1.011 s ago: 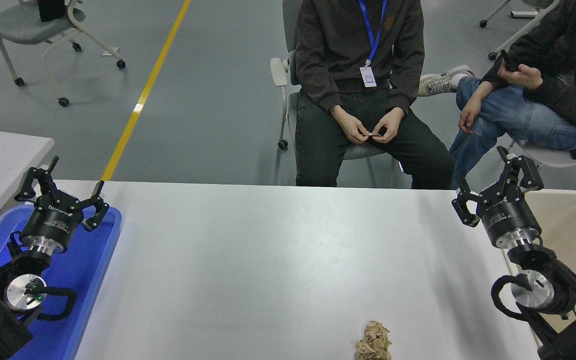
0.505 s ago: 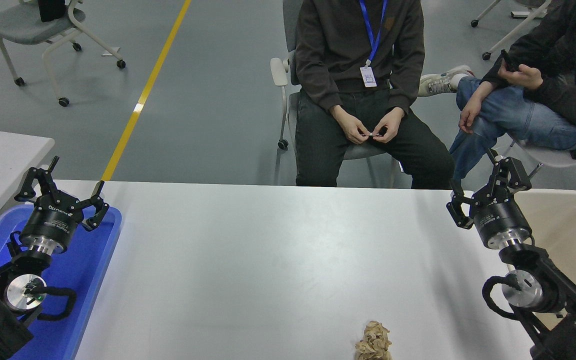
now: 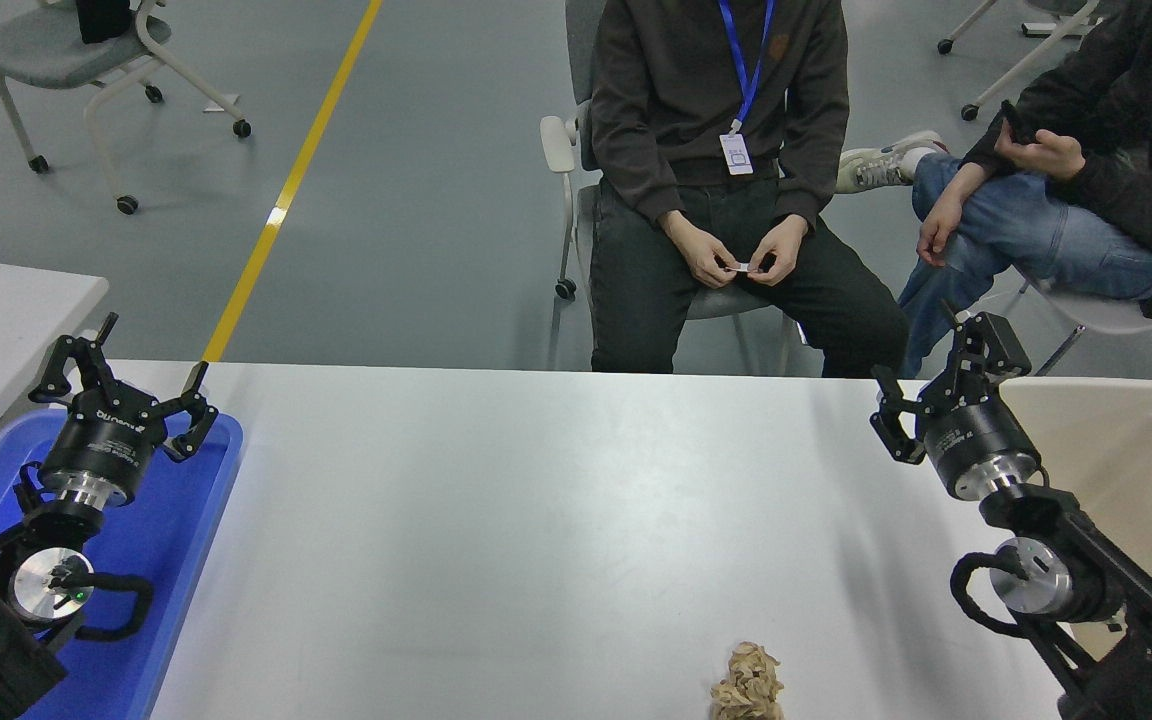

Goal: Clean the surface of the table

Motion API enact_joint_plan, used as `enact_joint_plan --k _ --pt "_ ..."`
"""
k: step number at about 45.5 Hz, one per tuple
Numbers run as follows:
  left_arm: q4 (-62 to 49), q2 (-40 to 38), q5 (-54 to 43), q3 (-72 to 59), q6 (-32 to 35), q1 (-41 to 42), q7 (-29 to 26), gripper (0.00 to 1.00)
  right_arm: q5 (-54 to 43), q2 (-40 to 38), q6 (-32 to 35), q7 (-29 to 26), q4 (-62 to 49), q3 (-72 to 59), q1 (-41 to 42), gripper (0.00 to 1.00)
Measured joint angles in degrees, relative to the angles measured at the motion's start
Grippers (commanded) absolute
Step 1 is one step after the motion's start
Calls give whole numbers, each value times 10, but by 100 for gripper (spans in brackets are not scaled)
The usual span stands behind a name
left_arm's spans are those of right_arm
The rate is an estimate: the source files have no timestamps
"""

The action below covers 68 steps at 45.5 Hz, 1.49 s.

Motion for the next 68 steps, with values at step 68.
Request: enact_joint_plan --k 68 --pt "0 0 0 0 1 0 0 100 -52 -417 249 -118 193 -567 335 100"
